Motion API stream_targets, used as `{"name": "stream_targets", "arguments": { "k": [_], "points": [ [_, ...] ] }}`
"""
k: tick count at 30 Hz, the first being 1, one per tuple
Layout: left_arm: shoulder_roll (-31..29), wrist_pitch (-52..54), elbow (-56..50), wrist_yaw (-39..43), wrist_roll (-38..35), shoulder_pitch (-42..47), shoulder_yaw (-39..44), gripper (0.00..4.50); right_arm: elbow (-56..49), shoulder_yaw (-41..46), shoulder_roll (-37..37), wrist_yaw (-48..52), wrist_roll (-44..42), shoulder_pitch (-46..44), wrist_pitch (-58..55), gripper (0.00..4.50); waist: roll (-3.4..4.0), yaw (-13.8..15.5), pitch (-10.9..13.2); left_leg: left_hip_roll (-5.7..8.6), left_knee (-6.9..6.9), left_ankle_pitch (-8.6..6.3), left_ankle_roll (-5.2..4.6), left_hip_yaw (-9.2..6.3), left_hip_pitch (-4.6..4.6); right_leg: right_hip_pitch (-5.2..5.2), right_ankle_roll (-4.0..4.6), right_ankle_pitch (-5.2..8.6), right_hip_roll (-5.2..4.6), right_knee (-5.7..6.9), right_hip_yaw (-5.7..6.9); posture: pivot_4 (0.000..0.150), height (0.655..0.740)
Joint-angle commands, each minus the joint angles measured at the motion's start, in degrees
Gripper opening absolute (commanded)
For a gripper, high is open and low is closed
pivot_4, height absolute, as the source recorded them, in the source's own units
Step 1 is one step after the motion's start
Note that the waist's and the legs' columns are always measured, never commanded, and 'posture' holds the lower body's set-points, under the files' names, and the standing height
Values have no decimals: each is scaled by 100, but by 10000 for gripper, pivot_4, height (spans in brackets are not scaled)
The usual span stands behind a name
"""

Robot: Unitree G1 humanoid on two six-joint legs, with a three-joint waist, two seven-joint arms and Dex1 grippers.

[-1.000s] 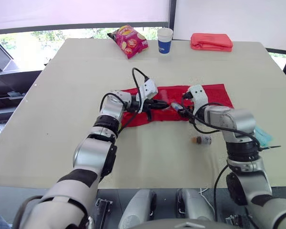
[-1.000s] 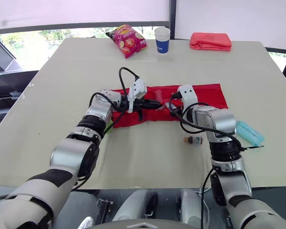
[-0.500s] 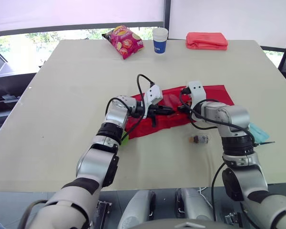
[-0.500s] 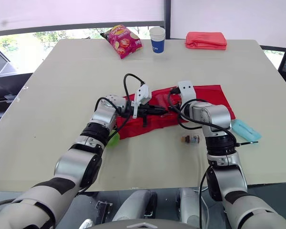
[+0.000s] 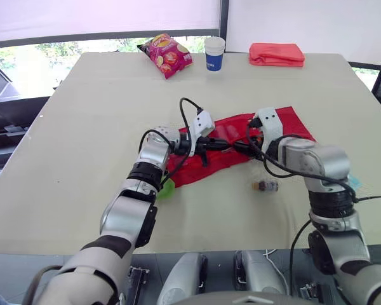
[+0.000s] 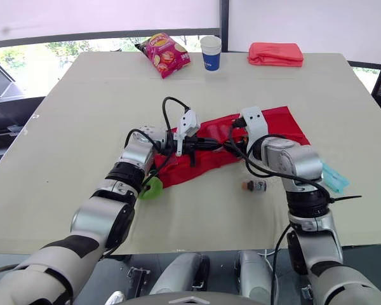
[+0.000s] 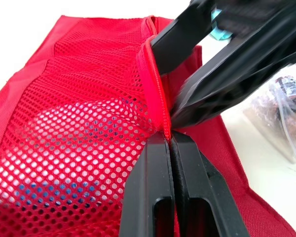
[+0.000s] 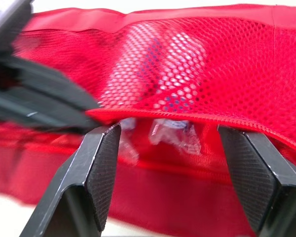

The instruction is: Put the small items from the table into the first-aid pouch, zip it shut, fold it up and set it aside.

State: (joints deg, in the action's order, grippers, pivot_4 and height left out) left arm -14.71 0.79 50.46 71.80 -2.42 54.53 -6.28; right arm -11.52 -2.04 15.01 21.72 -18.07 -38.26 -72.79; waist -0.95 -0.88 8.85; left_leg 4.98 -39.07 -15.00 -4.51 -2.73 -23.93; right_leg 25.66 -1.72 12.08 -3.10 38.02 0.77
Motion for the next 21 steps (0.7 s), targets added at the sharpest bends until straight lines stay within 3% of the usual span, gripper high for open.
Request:
{"name": "stream_targets", "arguments": {
  "k": [1, 5, 9, 13, 16, 21],
  "points": [
    [-14, -120, 14, -52, -54, 196, 29, 0, -616, -67, 268, 373, -298, 159, 149, 33395, 0, 4, 0, 0, 0, 0, 0, 0, 0, 0, 0, 0, 0, 0, 0, 1500, 7395],
    [-20, -178, 116, -89, -48, 234, 20, 0, -1094, -152, 703, 907, -432, 543, 1008, 33395, 0, 13, 0, 0, 0, 0, -1, 0, 0, -2, 0, 0, 0, -2, 0, 1500, 7395],
    [-137, -293, 186, -136, -38, 224, 36, 0, -2018, 556, 1307, 1808, -506, 1895, 2995, 33395, -1, 49, 0, 0, 0, -1, -1, -2, -1, -4, -1, 0, 0, -7, 3, 1500, 7395],
    [-230, -346, 179, -164, -67, 198, 59, 0, -2365, 1939, 1508, 2287, -1269, 3038, 3458, 44452, -3, 48, 1, 0, -5, -1, -2, -3, -1, -12, -1, 0, 0, -7, 4, 1500, 7395],
    [-327, -367, 173, -134, -92, 163, 79, 0, -2563, 3321, 1955, 3261, -1837, 4332, 3687, 44881, 4, 81, -1, -1, -6, -1, -2, -3, 8, -19, -1, 0, 0, -5, 3, 1500, 7395],
    [-456, -375, 80, -32, -125, 69, 62, 0, -2584, 4763, 2328, 4170, -2373, 5792, 4082, 44881, 5, 170, -1, -7, -1, -2, -4, 0, 11, -24, -1, 0, 3, -9, -1, 1500, 7395]
  ]
}}
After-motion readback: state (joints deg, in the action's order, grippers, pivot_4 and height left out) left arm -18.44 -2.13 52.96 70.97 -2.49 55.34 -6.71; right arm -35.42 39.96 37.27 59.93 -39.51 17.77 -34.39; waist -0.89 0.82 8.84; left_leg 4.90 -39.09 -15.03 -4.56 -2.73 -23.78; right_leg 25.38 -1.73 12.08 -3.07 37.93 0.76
